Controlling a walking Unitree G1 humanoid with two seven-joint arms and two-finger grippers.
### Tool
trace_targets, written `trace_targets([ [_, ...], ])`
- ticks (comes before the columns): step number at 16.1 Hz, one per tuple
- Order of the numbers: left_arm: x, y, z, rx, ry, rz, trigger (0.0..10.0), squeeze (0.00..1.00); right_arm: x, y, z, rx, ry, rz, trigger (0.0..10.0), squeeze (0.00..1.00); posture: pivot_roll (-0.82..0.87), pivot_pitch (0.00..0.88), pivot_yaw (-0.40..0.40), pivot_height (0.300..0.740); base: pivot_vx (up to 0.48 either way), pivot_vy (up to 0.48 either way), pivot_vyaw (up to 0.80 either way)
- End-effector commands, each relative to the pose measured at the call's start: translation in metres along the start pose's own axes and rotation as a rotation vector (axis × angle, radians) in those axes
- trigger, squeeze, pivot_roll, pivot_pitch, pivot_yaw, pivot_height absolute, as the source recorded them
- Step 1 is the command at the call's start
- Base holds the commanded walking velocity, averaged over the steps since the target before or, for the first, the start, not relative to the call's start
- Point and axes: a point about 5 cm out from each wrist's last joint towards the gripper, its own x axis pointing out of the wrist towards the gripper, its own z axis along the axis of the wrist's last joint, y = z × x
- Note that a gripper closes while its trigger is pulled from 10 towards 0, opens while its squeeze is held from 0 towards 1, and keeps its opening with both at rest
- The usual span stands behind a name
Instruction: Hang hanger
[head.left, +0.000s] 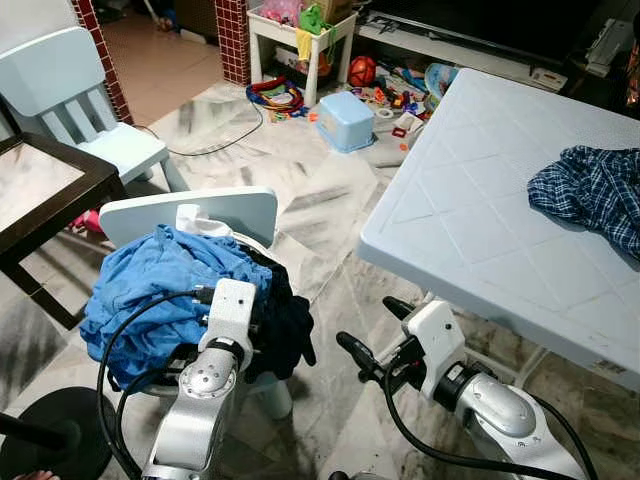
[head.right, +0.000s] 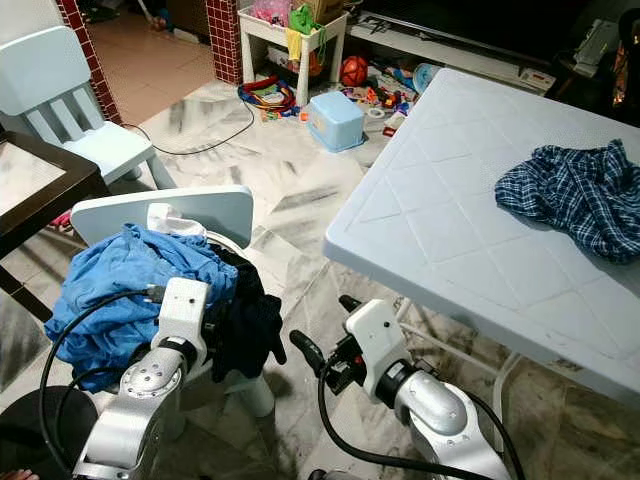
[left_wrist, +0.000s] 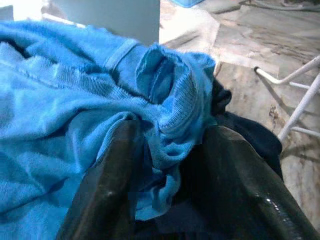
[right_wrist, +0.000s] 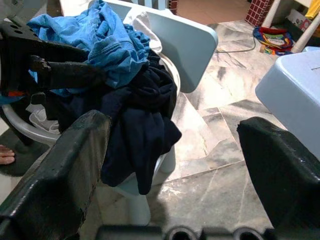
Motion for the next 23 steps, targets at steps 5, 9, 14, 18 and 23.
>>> trace_targets([
  [5, 0.006, 0.0, -0.008, -0.032, 0.039, -0.002, 10.0, 0.0, -0.001, -0.001, -0.002, 0.001, 0.007, -0.006, 10.0, 0.0, -0.05, 0.123, -0.106, 0.74, 0.0, 0.0, 0.0],
  [9, 0.011, 0.001, -0.004, -0.037, 0.009, 0.0, 1.9, 0.0, -0.001, -0.001, -0.002, 0.001, 0.006, -0.008, 10.0, 0.0, -0.06, 0.123, -0.107, 0.74, 0.0, 0.0, 0.0],
  [14, 0.011, 0.002, 0.0, -0.033, -0.026, 0.016, 0.0, 0.0, -0.002, -0.001, -0.003, 0.005, 0.008, -0.012, 10.0, 0.0, -0.06, 0.123, -0.107, 0.74, 0.0, 0.0, 0.0],
  [18, 0.011, 0.003, 0.001, -0.036, -0.038, 0.025, 0.0, 0.0, -0.002, -0.001, -0.003, 0.004, 0.009, -0.01, 10.0, 0.0, -0.06, 0.125, -0.106, 0.74, 0.0, 0.0, 0.0],
  [23, 0.009, 0.002, 0.002, -0.042, -0.051, 0.026, 0.0, 0.0, -0.002, -0.001, -0.004, 0.006, 0.011, -0.012, 10.0, 0.0, -0.06, 0.124, -0.106, 0.74, 0.0, 0.0, 0.0],
])
